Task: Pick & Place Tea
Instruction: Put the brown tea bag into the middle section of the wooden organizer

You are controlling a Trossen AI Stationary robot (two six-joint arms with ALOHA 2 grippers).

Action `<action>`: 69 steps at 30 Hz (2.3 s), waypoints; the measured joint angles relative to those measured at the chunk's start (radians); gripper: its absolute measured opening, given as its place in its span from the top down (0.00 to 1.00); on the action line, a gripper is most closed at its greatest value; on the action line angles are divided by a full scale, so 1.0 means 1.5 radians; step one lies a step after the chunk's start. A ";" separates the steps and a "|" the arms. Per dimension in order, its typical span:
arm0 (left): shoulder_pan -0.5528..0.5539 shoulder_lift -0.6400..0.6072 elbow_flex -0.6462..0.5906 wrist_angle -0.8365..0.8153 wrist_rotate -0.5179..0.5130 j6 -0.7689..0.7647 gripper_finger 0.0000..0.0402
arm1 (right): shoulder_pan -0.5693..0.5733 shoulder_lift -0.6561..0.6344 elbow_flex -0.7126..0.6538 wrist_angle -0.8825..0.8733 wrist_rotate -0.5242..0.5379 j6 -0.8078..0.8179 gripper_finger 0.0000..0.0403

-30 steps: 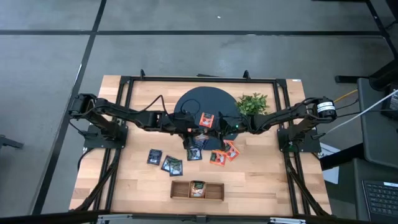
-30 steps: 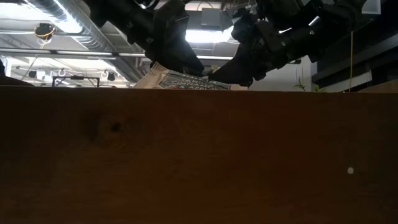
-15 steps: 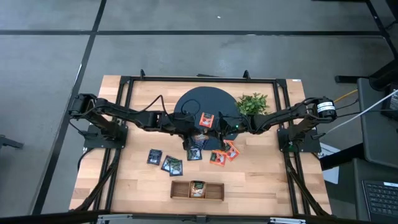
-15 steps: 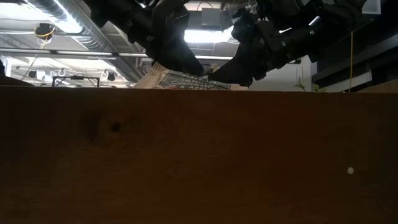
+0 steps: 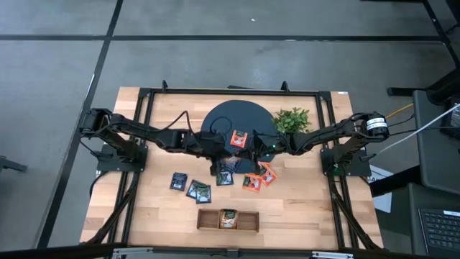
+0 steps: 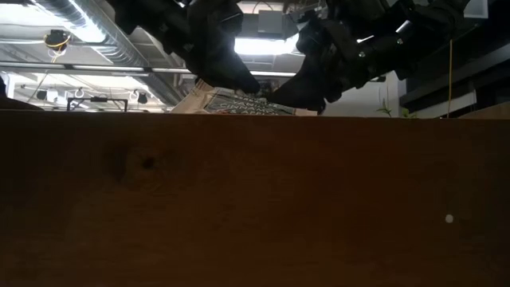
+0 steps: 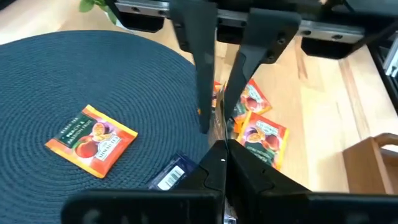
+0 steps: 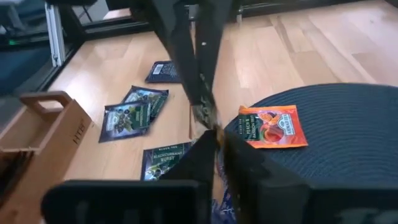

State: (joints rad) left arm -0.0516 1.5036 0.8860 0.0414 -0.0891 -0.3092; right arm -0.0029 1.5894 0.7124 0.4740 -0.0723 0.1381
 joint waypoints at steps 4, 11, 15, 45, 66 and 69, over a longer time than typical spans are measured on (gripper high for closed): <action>-0.006 0.000 0.000 0.000 -0.003 0.000 0.99 | 0.000 0.000 0.000 -0.002 -0.012 0.030 0.78; -0.022 0.000 0.000 -0.014 -0.003 -0.006 0.99 | 0.000 0.000 0.000 -0.087 -0.086 0.088 0.56; -0.045 0.000 0.000 -0.013 0.019 -0.033 0.99 | 0.000 0.000 0.000 -0.148 -0.122 0.117 0.50; -0.235 0.022 0.020 0.112 0.055 -0.276 0.99 | 0.001 0.000 0.000 -0.217 -0.107 0.204 0.49; -0.257 0.189 0.159 -0.022 0.061 -0.347 0.99 | 0.054 0.000 0.000 -0.245 -0.063 0.201 0.49; -0.259 0.196 0.160 -0.033 0.062 -0.367 0.99 | 0.053 0.000 0.000 -0.258 -0.063 0.200 0.49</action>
State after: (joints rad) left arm -0.4397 1.7983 1.1262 -0.0082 0.0039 -0.8591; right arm 0.0772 1.5894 0.7127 0.0870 -0.1665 0.4387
